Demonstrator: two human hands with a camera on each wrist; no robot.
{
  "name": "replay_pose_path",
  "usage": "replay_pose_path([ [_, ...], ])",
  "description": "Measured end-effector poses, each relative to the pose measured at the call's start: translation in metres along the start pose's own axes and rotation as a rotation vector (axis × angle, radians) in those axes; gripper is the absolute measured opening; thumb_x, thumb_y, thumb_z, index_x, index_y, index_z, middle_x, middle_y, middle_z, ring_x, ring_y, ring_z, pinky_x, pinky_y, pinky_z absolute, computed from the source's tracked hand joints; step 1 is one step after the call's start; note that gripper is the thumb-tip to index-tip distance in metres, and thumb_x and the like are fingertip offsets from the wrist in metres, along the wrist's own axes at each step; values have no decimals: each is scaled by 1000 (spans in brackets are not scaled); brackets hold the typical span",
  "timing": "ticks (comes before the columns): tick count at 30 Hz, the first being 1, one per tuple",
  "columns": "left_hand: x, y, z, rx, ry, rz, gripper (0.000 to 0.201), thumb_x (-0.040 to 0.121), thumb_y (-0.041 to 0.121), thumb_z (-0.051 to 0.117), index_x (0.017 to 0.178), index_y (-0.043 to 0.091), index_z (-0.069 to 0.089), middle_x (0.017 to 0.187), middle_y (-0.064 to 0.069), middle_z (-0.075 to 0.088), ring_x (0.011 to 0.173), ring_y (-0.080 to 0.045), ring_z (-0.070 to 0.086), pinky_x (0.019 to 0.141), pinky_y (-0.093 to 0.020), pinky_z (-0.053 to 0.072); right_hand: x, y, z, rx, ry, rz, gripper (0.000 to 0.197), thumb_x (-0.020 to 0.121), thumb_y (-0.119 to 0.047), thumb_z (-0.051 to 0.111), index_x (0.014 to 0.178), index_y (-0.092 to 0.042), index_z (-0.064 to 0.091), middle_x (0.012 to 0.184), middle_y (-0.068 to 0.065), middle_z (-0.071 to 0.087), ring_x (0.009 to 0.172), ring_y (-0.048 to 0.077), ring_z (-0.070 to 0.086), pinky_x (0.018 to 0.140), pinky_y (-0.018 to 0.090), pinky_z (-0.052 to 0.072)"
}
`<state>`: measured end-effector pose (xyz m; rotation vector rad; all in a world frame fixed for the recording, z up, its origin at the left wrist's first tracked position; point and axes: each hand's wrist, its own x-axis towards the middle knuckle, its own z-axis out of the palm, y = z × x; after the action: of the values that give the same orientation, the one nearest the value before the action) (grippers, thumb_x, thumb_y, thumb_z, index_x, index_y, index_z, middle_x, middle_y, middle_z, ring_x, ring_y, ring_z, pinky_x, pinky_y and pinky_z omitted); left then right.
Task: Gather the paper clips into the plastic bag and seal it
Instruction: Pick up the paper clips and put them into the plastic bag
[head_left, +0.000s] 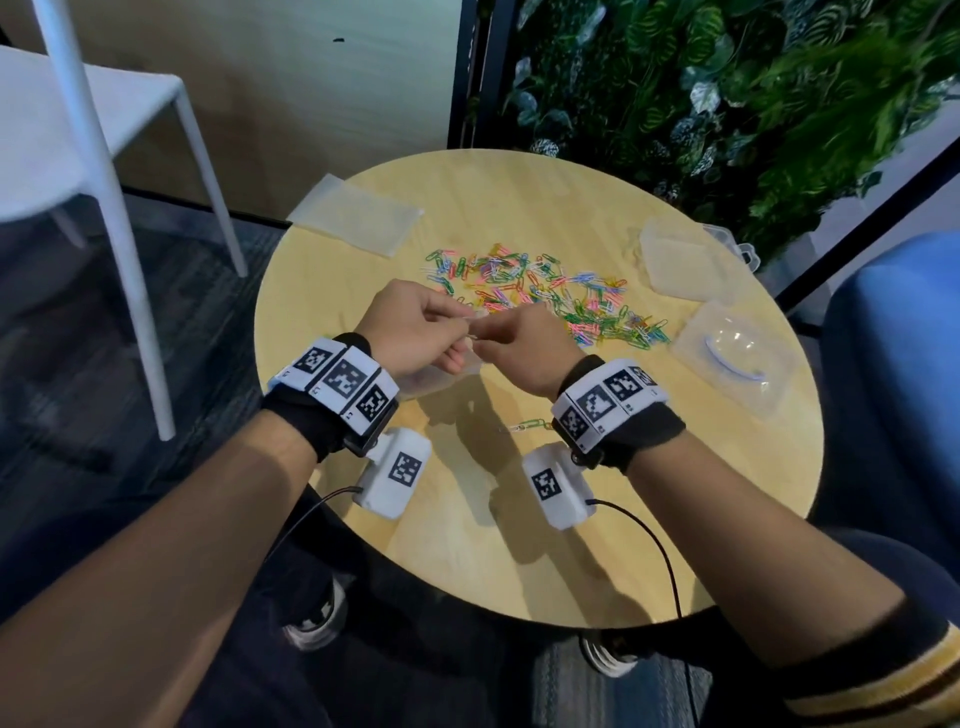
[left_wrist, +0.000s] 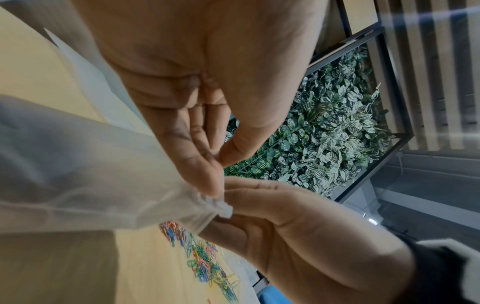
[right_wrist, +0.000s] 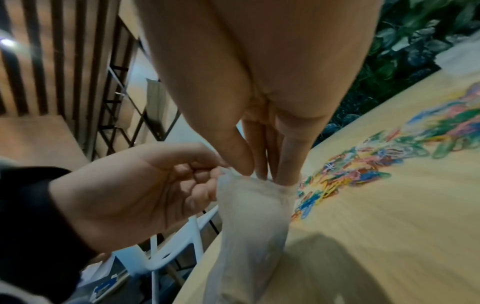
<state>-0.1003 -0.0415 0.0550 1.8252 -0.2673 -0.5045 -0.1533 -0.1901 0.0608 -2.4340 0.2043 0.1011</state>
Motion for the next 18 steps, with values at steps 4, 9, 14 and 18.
replay_pose_path([
  [4,2,3,0,-12,12,5,21,91,1,61,108,4,72,68,-14,71,60,-25,69,71,-37,62,-16,-2,-15,45,83,-109,29,87,-7,58,108,-18,75,85,-10,73,74,-11,59,78,10,47],
  [9,2,6,1,-22,36,10,21,89,-1,61,106,3,73,67,-13,70,54,-21,66,63,-33,62,-50,61,-27,-72,225,415,85,63,-61,78,132,-18,54,115,6,65,88,22,69,78,40,59],
  [14,-1,1,1,-26,28,21,20,89,0,62,104,5,74,63,-10,70,54,-21,68,61,-31,61,-77,86,13,-180,23,775,132,46,-72,81,147,-12,22,142,14,29,119,33,52,85,38,50],
  [18,-4,-1,-5,-52,26,28,20,90,0,61,102,9,73,65,-12,69,51,-20,66,59,-29,60,-37,81,16,-75,180,786,115,51,-62,85,139,-8,36,139,12,33,119,33,53,90,39,49],
])
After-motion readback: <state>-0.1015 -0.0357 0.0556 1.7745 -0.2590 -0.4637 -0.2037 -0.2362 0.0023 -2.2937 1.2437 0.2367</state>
